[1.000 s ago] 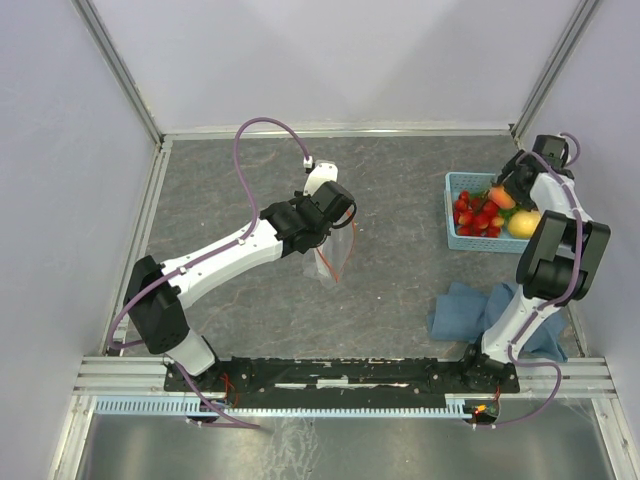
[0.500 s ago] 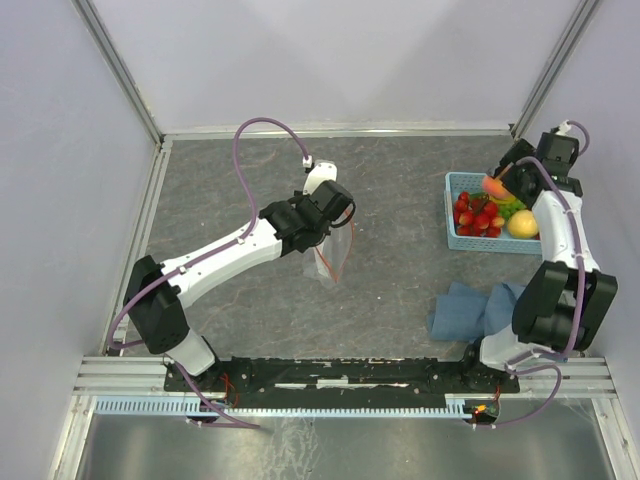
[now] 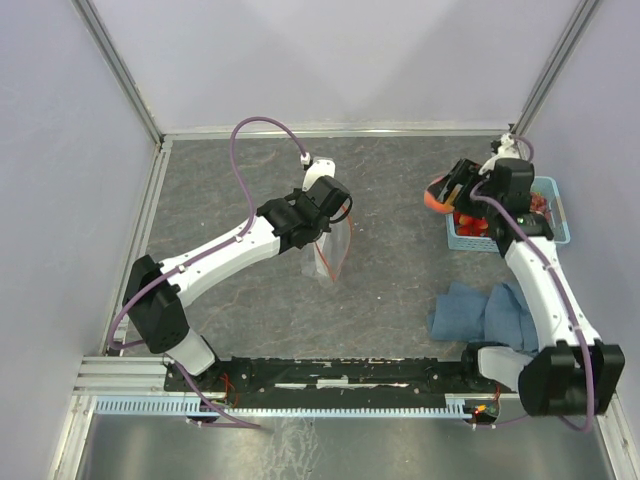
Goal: Place the food in the zip-top bag and seal the zipper
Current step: Pick up the fake fruit from the bin, then place the fake fruit in the zipper food storage bag.
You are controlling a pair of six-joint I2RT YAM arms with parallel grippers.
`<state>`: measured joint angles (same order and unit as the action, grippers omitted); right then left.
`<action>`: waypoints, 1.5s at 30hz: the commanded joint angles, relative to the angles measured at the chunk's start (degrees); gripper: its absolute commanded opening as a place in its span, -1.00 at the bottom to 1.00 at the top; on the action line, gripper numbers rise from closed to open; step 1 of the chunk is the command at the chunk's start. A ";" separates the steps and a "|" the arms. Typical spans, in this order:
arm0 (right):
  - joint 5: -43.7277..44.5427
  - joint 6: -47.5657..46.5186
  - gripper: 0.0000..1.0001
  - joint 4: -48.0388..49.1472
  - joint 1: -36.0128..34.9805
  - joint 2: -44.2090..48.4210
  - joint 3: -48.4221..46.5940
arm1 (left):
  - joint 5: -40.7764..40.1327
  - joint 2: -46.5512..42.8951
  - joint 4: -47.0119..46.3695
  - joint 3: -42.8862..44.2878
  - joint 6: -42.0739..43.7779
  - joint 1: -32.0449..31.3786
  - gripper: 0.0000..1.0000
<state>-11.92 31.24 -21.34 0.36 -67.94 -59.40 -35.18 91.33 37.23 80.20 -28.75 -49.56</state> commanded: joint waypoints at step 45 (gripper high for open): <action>-6.97 -2.49 0.14 55.76 -35.32 -0.95 26.17 | 9.17 -6.50 -6.25 1.15 -2.28 0.17 -0.95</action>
<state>-18.41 30.28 30.37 -34.76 -69.04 -32.69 -27.29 87.42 34.85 81.06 -28.88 -49.32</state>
